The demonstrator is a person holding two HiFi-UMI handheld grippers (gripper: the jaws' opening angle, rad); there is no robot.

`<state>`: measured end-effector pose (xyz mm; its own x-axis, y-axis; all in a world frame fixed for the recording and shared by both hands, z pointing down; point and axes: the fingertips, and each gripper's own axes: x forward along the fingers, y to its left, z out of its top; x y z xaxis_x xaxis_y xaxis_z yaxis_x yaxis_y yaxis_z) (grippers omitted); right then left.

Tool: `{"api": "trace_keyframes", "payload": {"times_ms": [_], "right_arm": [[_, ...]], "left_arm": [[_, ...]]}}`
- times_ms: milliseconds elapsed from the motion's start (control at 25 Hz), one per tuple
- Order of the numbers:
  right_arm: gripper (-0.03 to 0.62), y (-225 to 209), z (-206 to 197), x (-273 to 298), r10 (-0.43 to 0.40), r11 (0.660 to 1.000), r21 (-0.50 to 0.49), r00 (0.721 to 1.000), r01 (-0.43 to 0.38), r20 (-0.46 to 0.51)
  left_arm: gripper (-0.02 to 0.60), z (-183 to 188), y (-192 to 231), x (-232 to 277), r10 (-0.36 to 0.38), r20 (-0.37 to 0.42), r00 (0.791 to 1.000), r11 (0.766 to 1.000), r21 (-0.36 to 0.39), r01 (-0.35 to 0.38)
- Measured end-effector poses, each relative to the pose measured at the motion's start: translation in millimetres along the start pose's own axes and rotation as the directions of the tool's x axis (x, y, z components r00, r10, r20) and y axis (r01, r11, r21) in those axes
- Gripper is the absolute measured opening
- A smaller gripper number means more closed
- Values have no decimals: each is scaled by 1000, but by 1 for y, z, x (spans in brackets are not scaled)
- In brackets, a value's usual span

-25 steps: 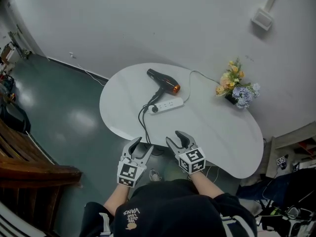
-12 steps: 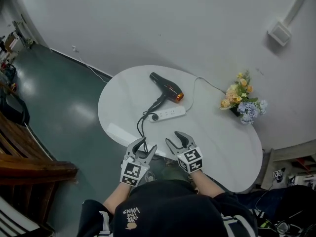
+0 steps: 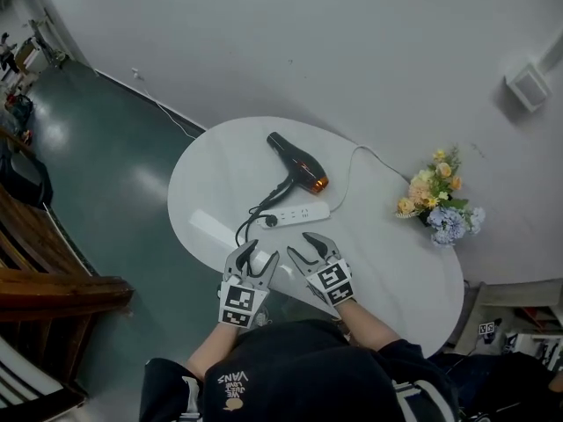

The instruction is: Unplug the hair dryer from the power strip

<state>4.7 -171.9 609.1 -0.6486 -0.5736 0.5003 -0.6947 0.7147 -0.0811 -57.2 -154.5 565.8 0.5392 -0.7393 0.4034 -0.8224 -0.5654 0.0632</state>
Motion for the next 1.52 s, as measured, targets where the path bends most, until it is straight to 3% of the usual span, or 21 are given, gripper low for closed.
{"api": "trace_keyframes", "payload": {"times_ms": [440, 800, 1000, 1320, 1520], "right_arm": [[192, -29, -5, 39, 60, 988, -141, 997, -68, -55], [192, -35, -3, 55, 64, 957, -281, 997, -76, -51], [192, -36, -8, 63, 65, 947, -312, 996, -79, -56], [192, -40, -12, 69, 73, 942, -323, 995, -89, -61], [192, -42, -17, 72, 63, 941, -327, 995, -84, -75]], "left_arm": [[215, -11, 16, 52, 67, -88, 994, 996, -57, -72], [215, -20, 28, 83, 132, -152, 980, 991, -12, -135], [215, -24, 33, 97, 180, -195, 964, 983, 12, -181], [215, -29, 36, 116, 197, -228, 954, 979, -1, -202], [148, -29, 42, 120, 225, -221, 949, 973, 3, -230]]}}
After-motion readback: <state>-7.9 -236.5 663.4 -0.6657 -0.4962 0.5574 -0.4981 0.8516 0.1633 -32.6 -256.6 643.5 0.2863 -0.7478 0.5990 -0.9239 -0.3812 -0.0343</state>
